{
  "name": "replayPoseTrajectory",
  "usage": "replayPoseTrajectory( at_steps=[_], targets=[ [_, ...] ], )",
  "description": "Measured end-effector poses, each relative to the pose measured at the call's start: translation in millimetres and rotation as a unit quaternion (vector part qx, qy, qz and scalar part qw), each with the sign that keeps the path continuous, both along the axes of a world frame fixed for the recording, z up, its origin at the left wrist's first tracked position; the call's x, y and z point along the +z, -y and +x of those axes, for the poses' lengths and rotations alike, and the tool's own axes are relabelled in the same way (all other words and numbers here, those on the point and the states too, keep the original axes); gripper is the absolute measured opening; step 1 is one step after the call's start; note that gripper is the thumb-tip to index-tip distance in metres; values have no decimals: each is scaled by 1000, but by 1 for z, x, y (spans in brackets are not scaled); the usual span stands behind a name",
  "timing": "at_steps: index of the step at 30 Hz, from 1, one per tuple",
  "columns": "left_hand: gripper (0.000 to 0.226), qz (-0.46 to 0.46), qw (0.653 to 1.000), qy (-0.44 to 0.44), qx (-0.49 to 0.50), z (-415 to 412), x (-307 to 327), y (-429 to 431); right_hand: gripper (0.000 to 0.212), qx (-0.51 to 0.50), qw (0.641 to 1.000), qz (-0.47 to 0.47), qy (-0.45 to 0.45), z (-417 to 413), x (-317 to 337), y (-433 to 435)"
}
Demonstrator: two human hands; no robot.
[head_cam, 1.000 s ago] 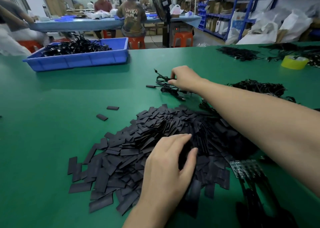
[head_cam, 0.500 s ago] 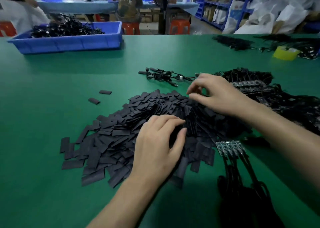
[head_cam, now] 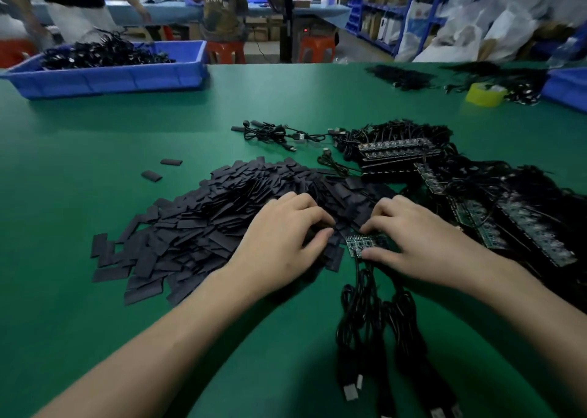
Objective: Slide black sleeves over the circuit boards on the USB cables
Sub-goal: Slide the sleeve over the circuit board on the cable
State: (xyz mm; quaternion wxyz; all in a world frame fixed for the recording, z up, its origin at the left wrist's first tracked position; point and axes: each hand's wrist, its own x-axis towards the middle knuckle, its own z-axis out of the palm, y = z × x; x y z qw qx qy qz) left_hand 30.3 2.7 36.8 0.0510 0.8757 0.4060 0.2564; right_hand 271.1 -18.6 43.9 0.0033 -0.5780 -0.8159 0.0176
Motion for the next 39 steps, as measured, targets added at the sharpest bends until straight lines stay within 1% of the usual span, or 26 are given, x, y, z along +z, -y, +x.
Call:
replayPoseTrajectory(
  at_steps=[1, 3, 4, 5, 7, 10, 12, 14, 15, 18, 20, 24, 28, 31, 33, 34, 35, 37, 38, 39],
  targets=[
    [23, -16, 1000, 19, 2, 2, -1, 0, 55, -2, 1000, 2, -11, 0, -1, -1],
    [25, -48, 998, 50, 10, 7, -3, 1, 29, -9, 999, -2, -54, -3, -2, -3],
    [26, -62, 996, 58, 13, 9, -5, 1, 19, -15, 995, -4, -94, -5, -1, -5],
    [27, -78, 995, 62, 16, 11, -6, 1, 16, -22, 989, -5, -143, -6, 1, -6],
    [25, -124, 988, 94, 15, 11, -7, 2, 15, -38, 968, -16, -248, -12, 5, -7],
    [4, -215, 953, 213, 12, 7, -7, 2, 13, -44, 928, -36, -369, -25, 10, -11],
    [8, -250, 928, 276, 12, -1, -7, 2, 14, -31, 887, -64, -457, -35, 10, -15],
    [7, -283, 899, 334, 11, -11, -7, 1, 18, -20, 842, -104, -529, -44, 6, -17],
    [12, -286, 892, 349, 13, -16, -7, 1, 19, -12, 832, -117, -543, -48, 3, -18],
    [24, -297, 878, 374, 27, -23, -10, 3, 10, 8, 806, -134, -577, -57, -9, -18],
    [21, -313, 866, 390, 14, -24, -11, 2, 8, 16, 783, -141, -605, -59, -14, -18],
    [12, -333, 855, 397, -20, -26, -10, -1, 8, 33, 732, -170, -659, -59, -19, -19],
    [8, -375, 827, 417, -44, -27, -10, -1, 16, 37, 709, -191, -678, -60, -22, -18],
    [5, -399, 803, 438, -62, -27, -10, 0, 27, 52, 689, -228, -686, -60, -22, -19],
    [4, -389, 801, 453, -52, -27, -7, 0, 24, 43, 692, -254, -674, -54, -20, -21],
    [5, -381, 800, 462, -45, -28, -6, -1, 20, 30, 704, -266, -658, -46, -17, -22],
    [6, -372, 799, 471, -38, -29, -5, -1, 16, 14, 733, -273, -623, -37, -12, -24],
    [13, -353, 804, 478, -23, -34, -5, 0, 14, -13, 821, -266, -505, -13, -2, -26],
    [16, -344, 809, 477, -17, -36, -4, 2, 17, -25, 860, -253, -442, -3, 3, -26],
    [18, -331, 815, 476, -11, -38, -5, 2, 22, -36, 891, -229, -391, 3, 7, -26]
  ],
)
